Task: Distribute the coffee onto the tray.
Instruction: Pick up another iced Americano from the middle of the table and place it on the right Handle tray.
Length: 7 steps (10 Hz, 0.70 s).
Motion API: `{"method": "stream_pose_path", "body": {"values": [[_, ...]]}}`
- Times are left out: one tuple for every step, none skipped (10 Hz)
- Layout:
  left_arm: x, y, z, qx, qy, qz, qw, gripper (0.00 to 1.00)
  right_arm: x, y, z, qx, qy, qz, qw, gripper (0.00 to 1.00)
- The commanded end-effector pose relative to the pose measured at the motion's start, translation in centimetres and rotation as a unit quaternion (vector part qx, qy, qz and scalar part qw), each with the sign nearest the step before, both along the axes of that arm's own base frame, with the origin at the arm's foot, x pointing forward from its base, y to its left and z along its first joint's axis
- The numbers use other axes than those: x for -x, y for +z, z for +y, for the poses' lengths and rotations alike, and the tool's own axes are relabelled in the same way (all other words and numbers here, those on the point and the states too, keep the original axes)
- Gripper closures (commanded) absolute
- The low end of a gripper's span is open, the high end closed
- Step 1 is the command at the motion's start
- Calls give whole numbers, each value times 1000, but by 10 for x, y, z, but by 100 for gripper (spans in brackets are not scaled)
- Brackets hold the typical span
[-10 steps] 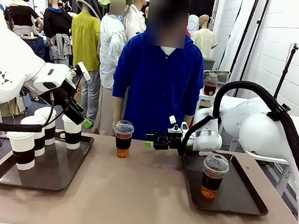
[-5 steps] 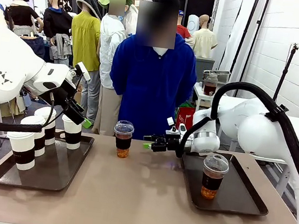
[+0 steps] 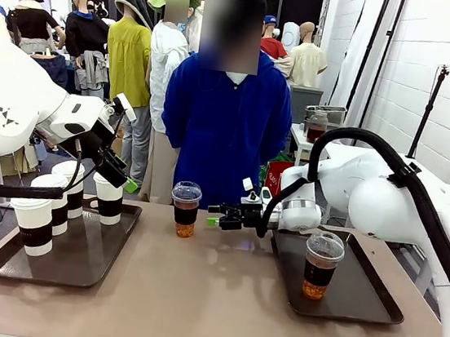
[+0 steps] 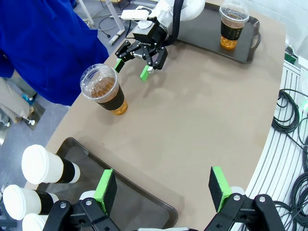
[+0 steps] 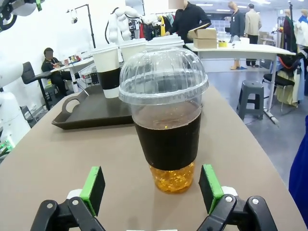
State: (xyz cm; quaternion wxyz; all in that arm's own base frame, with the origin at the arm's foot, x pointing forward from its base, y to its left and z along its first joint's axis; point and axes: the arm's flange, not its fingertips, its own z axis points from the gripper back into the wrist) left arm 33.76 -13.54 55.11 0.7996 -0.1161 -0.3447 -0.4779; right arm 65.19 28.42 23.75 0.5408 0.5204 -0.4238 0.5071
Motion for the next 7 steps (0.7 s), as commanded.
{"method": "stream_pose_path", "body": {"values": [[0,0,1,3,-4,3,1000,0,-13,-4,17,2,-4,-4,1000,0],[0,0,1,3,-4,3,1000,0,-16,-4,21,2,-6,-6,1000,0],[0,0,1,3,-4,3,1000,0,-20,-3,26,1,-5,-8,1000,0],[0,0,1,3,-4,3,1000,0,-24,-4,30,1,-7,-7,1000,0],[0,0,1,3,-4,3,1000,0,-27,-4,33,1,-9,-9,1000,0],[0,0,1,3,-4,3,1000,0,-30,-4,36,1,-7,-7,1000,0],[0,0,1,3,-4,3,1000,0,-30,-4,39,0,-3,-6,1000,0]]}}
